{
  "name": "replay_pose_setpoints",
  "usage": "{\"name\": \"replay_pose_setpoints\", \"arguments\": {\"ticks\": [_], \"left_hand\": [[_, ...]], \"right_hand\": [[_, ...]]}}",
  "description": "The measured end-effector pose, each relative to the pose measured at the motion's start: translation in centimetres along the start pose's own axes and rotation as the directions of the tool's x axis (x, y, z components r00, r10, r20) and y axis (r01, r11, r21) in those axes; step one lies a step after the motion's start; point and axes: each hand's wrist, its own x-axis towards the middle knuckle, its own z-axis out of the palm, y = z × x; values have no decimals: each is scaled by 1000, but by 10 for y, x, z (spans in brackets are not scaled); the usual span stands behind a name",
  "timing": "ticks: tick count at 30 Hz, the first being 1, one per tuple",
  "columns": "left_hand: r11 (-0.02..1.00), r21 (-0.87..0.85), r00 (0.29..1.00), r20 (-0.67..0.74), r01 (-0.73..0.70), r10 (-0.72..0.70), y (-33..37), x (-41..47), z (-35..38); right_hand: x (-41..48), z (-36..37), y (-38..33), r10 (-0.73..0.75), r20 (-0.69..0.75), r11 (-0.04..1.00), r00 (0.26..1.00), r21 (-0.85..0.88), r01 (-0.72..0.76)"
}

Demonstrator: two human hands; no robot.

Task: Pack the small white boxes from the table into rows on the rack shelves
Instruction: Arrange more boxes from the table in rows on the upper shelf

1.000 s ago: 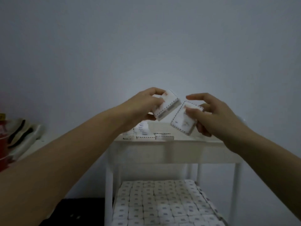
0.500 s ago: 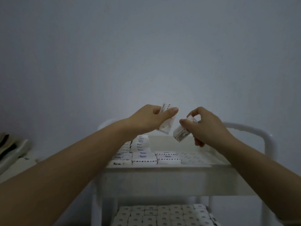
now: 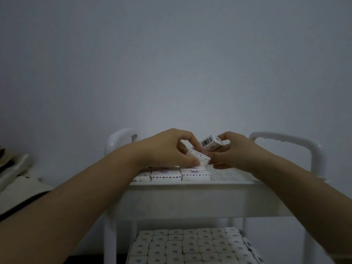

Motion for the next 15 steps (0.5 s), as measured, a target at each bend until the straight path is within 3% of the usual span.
{"name": "replay_pose_setpoints", "arguments": {"ticks": [3,4,6,8,15], "left_hand": [[998,44,999,1,33,-34,3,-4,-1],[998,42,999,0,47,-47,3,-5,-1],[996,44,997,3,73,-73,4,-7,-1],[994,66,996,8,89,-89,5,-8,-1],[986,78,982,-132,145,-134,7,-10,-1]], "right_hand": [[-2,2,-1,-47,-1,998,999,-50,47],[-4,1,-2,-89,-22,984,996,-154,85],[-5,0,-4,-190,-62,855,980,-502,134],[-5,1,-6,-269,-54,710,962,-686,160],[-3,9,-6,-188,107,925,976,-314,213]]}}
